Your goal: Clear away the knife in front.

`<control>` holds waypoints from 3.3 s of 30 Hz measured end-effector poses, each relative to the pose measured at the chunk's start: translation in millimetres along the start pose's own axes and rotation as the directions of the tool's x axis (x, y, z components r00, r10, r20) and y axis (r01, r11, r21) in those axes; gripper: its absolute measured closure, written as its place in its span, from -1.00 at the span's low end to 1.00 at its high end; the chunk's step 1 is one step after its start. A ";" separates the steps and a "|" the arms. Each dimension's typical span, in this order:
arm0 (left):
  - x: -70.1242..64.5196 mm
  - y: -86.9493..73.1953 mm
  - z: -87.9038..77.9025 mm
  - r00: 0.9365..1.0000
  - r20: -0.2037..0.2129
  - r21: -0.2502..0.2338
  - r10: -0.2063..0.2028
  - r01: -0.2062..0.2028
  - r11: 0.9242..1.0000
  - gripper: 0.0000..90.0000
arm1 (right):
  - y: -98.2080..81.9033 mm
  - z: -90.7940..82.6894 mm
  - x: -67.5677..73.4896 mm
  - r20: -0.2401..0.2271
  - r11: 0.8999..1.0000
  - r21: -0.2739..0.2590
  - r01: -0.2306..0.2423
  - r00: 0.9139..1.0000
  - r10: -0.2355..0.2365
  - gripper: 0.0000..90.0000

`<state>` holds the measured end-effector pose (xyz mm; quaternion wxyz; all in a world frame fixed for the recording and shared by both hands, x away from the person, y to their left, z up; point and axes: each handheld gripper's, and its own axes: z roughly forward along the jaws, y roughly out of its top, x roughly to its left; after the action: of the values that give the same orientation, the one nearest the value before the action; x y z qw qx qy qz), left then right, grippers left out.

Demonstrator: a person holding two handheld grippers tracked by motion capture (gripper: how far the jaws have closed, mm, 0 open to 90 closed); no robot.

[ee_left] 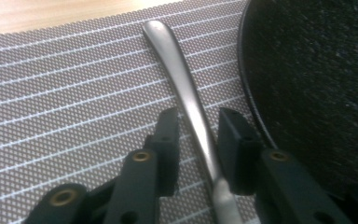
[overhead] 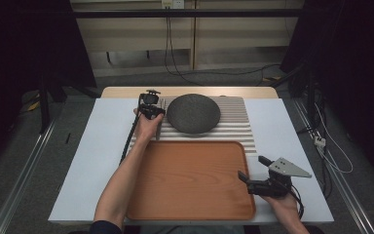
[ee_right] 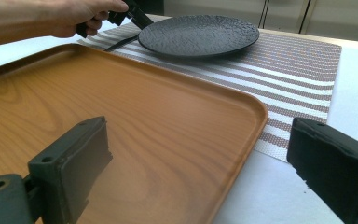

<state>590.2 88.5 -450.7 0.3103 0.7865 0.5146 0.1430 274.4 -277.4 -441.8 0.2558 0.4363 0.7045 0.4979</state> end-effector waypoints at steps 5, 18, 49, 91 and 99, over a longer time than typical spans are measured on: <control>-2.6 3.2 0.0 1.000 -0.008 0.031 -0.004 0.004 1.000 0.68 | 0.0 -0.1 -0.2 0.000 1.000 0.000 0.000 1.000 0.000 -0.87; -2.2 8.0 0.3 0.998 -0.011 0.067 -0.059 0.060 0.996 0.72 | -0.1 -0.4 -0.5 -0.003 1.000 -0.001 -0.001 1.000 0.001 -0.87; 15.5 15.7 -0.9 0.999 0.051 0.103 0.013 -0.018 0.995 0.78 | -0.5 0.6 -2.5 0.007 1.000 0.003 -0.010 1.000 0.010 -0.87; 14.2 16.8 0.3 0.998 0.032 0.128 0.049 -0.053 0.990 0.78 | -0.7 -1.1 -2.4 0.007 1.000 0.002 -0.016 1.000 0.016 -0.87; 16.2 17.1 -4.6 0.998 0.038 0.134 0.043 -0.047 0.990 0.78 | -0.5 0.3 -2.4 0.007 1.000 0.003 -0.014 1.000 0.014 -0.87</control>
<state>607.0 99.9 -437.9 0.2621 0.8195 0.4996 0.1009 275.6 -279.4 -442.5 0.2539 0.4432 0.7015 0.4969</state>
